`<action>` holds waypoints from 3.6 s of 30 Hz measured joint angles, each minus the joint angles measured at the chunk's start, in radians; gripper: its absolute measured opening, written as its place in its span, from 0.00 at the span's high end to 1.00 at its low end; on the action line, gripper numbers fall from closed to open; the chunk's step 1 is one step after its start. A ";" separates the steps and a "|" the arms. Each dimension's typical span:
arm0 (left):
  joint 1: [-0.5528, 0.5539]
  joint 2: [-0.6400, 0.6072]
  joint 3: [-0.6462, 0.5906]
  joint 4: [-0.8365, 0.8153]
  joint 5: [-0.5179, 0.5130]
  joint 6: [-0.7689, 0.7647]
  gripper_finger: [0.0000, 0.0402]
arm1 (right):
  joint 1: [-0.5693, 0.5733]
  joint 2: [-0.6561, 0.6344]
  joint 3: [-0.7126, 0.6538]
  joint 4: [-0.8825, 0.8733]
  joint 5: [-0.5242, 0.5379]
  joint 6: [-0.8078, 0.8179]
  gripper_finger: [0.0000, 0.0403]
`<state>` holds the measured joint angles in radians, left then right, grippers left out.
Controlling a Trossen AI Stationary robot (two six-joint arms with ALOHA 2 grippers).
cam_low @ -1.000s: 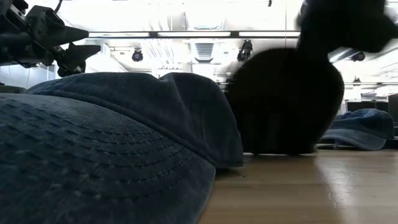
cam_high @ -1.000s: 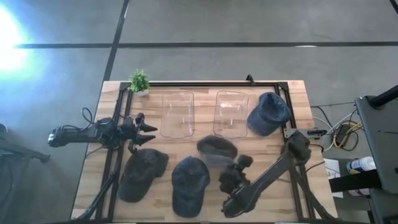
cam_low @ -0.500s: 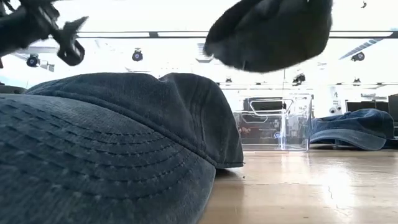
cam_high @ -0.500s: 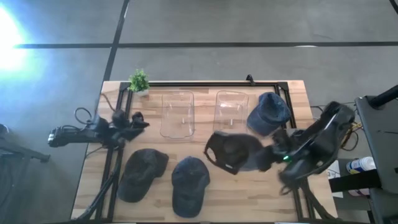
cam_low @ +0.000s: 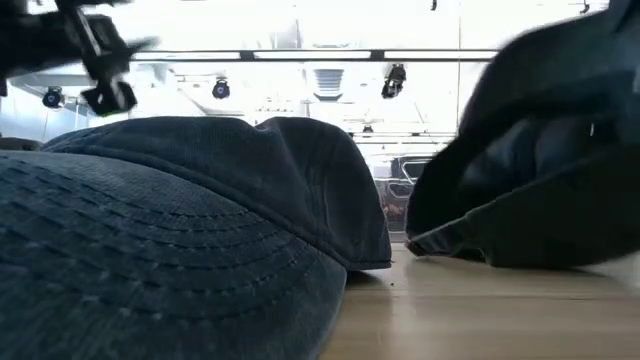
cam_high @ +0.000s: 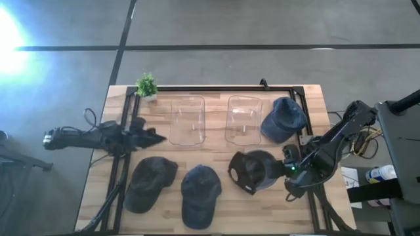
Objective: Pick & Place hat
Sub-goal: Put the right gray cap into the right transparent bin
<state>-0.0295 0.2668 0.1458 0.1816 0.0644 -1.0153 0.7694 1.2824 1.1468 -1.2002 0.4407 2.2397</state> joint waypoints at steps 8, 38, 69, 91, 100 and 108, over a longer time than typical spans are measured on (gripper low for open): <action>-0.047 0.413 0.207 0.207 0.044 -0.017 0.56 | -0.023 -0.021 -0.218 0.175 -0.053 0.020 0.97; -0.160 1.727 1.300 -0.326 0.183 0.427 0.56 | -0.035 -0.057 -0.401 0.264 -0.097 0.022 0.97; -0.181 2.053 1.800 -0.342 -0.173 0.761 0.56 | -0.024 -0.094 -0.650 0.569 -0.190 0.022 0.91; -0.174 2.224 1.766 -0.294 -0.151 0.761 0.56 | -0.046 -0.087 -0.651 0.682 -0.137 -0.001 0.89; -0.173 2.170 1.764 -0.374 -0.193 0.787 0.56 | -0.046 -0.100 -0.532 0.509 -0.127 -0.115 0.88; -0.168 2.083 1.765 -0.393 -0.286 0.835 0.56 | -0.046 -0.096 -0.501 0.399 -0.128 -0.141 0.70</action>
<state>-0.1978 2.3499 1.9106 -0.2118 -0.2216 -0.1807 0.7238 1.1862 0.6459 -0.8011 0.3122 2.0983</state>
